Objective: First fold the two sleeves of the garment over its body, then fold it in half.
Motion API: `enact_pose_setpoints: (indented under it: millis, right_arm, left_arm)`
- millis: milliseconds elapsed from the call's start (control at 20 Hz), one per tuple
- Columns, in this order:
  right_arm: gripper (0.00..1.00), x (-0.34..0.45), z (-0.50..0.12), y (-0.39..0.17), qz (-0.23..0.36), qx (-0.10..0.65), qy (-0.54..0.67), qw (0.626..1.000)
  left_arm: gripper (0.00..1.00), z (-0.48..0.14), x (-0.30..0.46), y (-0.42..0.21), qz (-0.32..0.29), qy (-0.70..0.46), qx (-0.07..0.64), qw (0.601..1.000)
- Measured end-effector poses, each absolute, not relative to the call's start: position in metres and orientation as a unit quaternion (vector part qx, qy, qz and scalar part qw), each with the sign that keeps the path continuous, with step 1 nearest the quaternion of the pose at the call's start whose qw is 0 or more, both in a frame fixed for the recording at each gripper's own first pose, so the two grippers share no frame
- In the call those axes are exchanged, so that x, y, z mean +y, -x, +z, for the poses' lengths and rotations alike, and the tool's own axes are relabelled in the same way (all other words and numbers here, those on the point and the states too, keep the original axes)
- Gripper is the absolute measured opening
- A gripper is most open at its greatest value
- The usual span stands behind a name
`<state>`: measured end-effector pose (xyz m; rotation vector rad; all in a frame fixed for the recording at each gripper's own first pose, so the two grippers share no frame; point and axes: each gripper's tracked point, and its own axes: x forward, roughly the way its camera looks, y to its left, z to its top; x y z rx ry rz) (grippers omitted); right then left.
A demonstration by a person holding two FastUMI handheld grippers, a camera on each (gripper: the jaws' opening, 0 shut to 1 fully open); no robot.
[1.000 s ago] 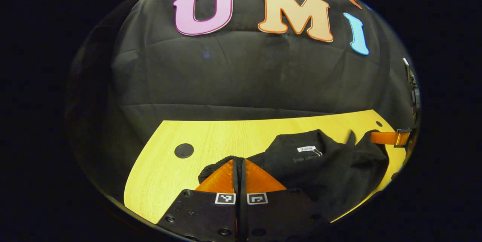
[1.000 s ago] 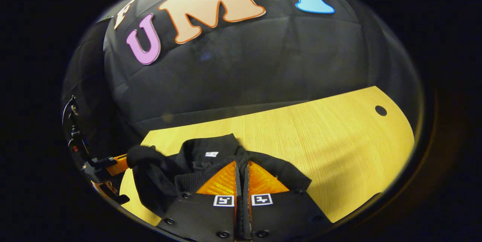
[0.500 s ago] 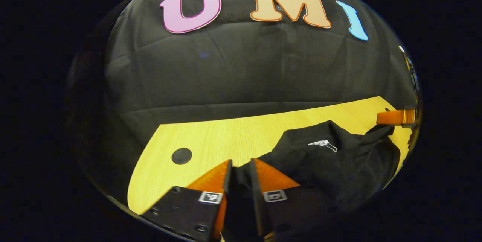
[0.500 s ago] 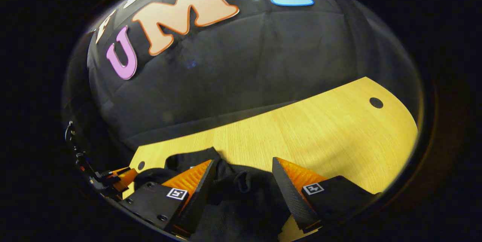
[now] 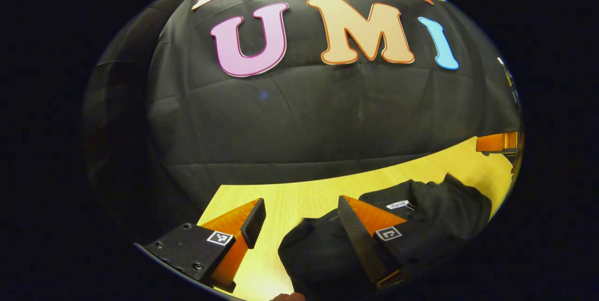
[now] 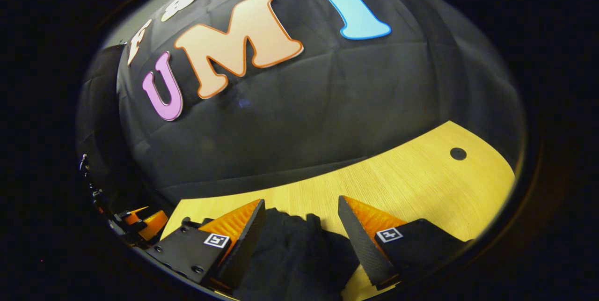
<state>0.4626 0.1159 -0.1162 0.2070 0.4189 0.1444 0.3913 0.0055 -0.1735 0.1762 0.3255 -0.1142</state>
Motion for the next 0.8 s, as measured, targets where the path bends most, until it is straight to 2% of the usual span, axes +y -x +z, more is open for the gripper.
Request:
enact_pose_setpoints:
  millis: [400, 800]
  right_arm:
    - [0.98, 0.133, -0.04, -0.392, 0.115, 0.138, -0.029, 0.983]
    - [0.97, 0.138, 0.016, -0.271, 0.166, 0.058, 0.063, 0.982]
  left_arm:
    - [0.93, -0.081, 0.003, -0.343, -0.038, -0.042, 0.086, 0.995]
    - [0.93, -0.003, 0.026, -0.246, 0.008, -0.009, 0.032, 0.999]
